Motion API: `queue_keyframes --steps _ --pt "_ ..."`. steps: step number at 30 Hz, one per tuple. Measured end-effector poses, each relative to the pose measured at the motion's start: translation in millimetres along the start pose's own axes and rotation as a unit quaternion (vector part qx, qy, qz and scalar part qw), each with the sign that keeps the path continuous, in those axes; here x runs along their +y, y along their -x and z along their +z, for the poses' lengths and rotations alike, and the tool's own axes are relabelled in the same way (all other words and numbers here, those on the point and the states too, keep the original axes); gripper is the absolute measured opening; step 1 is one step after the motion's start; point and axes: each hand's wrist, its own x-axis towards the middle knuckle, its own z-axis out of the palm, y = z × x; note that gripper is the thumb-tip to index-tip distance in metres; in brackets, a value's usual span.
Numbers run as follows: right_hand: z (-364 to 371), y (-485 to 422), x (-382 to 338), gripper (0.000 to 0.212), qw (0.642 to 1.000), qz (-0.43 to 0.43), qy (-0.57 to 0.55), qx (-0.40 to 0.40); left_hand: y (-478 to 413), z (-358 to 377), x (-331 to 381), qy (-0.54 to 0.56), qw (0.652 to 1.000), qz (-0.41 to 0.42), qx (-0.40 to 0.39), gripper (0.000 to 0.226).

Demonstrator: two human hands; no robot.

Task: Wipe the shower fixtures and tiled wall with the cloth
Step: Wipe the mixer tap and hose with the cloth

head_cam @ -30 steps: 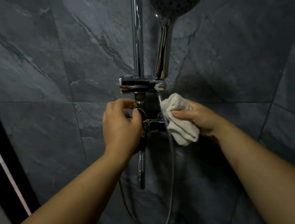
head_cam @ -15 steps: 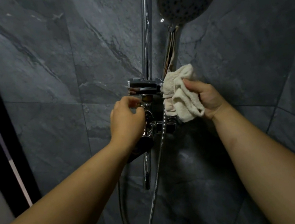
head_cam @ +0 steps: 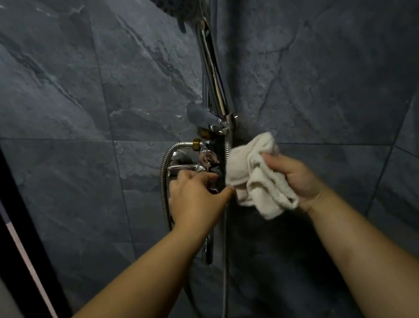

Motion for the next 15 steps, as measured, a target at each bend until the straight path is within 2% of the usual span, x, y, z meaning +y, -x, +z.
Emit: queue_keyframes --steps 2,4,7,10,15 --pt "1 3 9 0.079 1.000 0.012 0.014 0.006 -1 3 4 -0.036 0.999 0.009 -0.002 0.045" --pt "4 8 7 0.082 1.000 0.012 0.019 -0.006 -1 2 6 -0.045 0.998 0.031 0.004 0.039" --pt "7 16 1 0.075 1.000 0.012 -0.009 -0.025 -1 -5 1 -0.055 0.996 0.071 0.001 0.043" --pt "10 18 5 0.059 0.999 0.011 -0.002 -0.049 0 -14 -6 -0.100 0.990 0.100 -0.004 0.039" --pt "6 15 17 0.051 0.999 0.000 0.013 -0.046 -3 -30 -14 -0.101 0.978 0.155 0.096 0.024"
